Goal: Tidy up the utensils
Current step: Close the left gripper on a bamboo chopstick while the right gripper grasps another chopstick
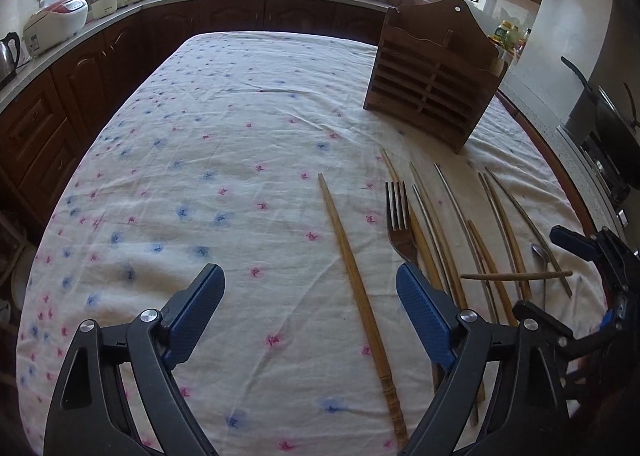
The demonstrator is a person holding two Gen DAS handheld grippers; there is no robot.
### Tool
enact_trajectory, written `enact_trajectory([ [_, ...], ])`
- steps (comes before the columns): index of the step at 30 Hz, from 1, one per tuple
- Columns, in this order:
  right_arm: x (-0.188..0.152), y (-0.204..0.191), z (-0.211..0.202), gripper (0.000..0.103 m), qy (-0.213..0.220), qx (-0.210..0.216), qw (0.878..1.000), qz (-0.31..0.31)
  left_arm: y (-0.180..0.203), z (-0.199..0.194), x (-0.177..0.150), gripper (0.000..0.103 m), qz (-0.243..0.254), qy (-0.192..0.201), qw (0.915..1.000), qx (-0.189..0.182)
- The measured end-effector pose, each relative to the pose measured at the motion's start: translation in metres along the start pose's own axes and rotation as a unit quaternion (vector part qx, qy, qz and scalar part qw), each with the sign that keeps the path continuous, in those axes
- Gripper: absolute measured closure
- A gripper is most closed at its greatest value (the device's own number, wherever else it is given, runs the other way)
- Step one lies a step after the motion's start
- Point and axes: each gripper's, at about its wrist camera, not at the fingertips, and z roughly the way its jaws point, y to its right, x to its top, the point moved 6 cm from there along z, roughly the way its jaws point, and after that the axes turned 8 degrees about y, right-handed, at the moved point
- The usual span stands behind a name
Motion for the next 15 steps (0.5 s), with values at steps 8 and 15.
enact_trajectory([
  [8, -0.025, 0.025, 0.045, 0.079, -0.1, 0.033, 0.994, 0.031, 0.0, 0.021, 0.002, 0.014, 0.001, -0.024, 0.9997, -0.004],
  [15, -0.026, 0.076, 0.049, 0.096, -0.098, 0.049, 0.969, 0.223, 0.002, 0.039, 0.005, 0.018, 0.004, -0.038, 0.9993, 0.001],
])
